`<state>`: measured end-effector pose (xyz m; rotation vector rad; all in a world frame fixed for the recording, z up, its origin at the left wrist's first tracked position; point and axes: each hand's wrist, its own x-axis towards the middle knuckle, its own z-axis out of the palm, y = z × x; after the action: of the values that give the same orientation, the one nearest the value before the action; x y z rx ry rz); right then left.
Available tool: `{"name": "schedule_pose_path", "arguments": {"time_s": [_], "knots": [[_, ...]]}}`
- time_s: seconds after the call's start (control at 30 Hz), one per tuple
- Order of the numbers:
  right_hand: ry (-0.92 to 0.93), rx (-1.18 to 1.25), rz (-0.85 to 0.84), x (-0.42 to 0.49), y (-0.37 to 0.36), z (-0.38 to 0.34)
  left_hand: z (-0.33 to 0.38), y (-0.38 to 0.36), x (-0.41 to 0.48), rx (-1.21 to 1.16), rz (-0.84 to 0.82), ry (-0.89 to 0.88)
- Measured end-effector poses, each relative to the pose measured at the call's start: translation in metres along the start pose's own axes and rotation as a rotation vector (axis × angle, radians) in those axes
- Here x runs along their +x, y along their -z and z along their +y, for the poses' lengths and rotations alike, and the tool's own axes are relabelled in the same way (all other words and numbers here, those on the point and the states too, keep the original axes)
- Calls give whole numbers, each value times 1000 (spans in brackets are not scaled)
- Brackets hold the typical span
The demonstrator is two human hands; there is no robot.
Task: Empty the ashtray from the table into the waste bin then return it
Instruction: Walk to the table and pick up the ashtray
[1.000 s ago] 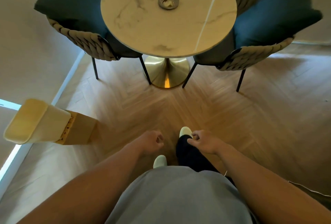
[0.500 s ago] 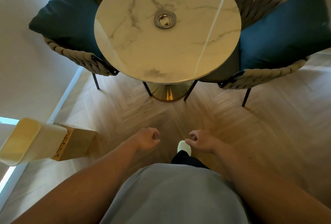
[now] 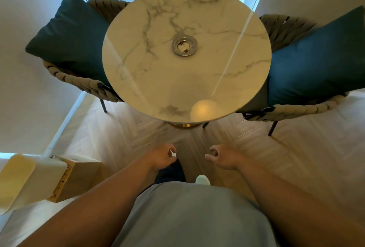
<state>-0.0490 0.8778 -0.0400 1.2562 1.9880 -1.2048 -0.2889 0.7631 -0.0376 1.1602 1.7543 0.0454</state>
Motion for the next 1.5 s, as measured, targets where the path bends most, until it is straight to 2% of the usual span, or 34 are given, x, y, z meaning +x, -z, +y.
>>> {"name": "schedule_pose_path", "arguments": {"time_s": [0.1,0.4,0.67,0.87,1.07,1.2,1.5], "knots": [[-43,9,1,19,14,-16,-8,35,23,14,-24,3],[-23,-3,68,71,77,-87,-16,150,83,103,-1,-101],[-7,-15,23,95,130,-111,-5,177,119,70,-28,-109],[39,12,8,121,179,-105,19,196,137,38,9,-45],[126,85,77,158,228,-107,50,223,157,15,102,15],[115,225,142,182,249,-109,62,235,166,1,137,10],[-51,830,269,217,280,-126,54,281,218,-40,183,-19]]}}
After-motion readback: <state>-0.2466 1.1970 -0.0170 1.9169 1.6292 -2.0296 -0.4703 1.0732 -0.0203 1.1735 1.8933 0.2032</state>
